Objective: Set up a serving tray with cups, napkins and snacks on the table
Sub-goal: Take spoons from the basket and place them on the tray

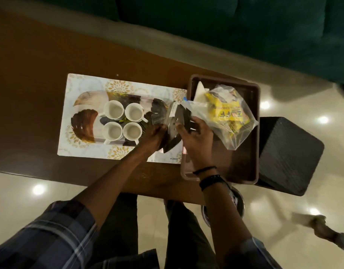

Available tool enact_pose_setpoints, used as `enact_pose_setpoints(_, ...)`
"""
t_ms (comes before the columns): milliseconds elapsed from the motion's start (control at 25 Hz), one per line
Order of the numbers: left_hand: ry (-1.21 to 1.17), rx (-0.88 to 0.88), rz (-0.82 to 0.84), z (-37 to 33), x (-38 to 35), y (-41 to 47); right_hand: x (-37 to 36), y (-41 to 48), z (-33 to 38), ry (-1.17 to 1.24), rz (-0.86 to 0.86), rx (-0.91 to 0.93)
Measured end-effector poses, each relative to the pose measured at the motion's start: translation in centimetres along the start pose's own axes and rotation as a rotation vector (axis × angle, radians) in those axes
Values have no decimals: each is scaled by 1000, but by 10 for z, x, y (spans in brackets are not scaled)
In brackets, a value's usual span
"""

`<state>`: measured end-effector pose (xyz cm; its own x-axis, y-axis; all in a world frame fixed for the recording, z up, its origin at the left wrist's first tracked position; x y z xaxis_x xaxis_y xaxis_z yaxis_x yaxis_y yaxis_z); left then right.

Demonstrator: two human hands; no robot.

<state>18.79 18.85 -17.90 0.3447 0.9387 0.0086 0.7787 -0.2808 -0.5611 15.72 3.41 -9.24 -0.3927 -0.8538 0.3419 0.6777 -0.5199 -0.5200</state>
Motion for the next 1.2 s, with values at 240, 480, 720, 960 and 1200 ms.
enact_pose_setpoints(240,-59,-47,-33,24,43,2,-47,17,9,-348,78,-7)
enact_pose_setpoints(480,27,-66,-301,11,119,-3,-100,8,37,-383,111,98)
enact_pose_setpoints(720,201,-100,-577,19,227,-20,-195,-13,59,-375,216,163)
enact_pose_setpoints(960,101,-45,-598,28,271,-26,-257,-19,67,-399,290,179)
enact_pose_setpoints(1200,108,-47,-578,11,282,-24,-270,-9,87,-424,341,229)
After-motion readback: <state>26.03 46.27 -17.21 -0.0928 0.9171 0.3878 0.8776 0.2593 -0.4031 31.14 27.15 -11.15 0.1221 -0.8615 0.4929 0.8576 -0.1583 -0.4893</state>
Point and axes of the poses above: each hand's wrist, its own y-axis towards the middle knuckle, its own x-axis out of the back of the hand, z = x × y, the point moved 10 cm from there along y, towards the middle knuckle, and after that the axes turned 10 degrees about -x, right-handed, at the moved point
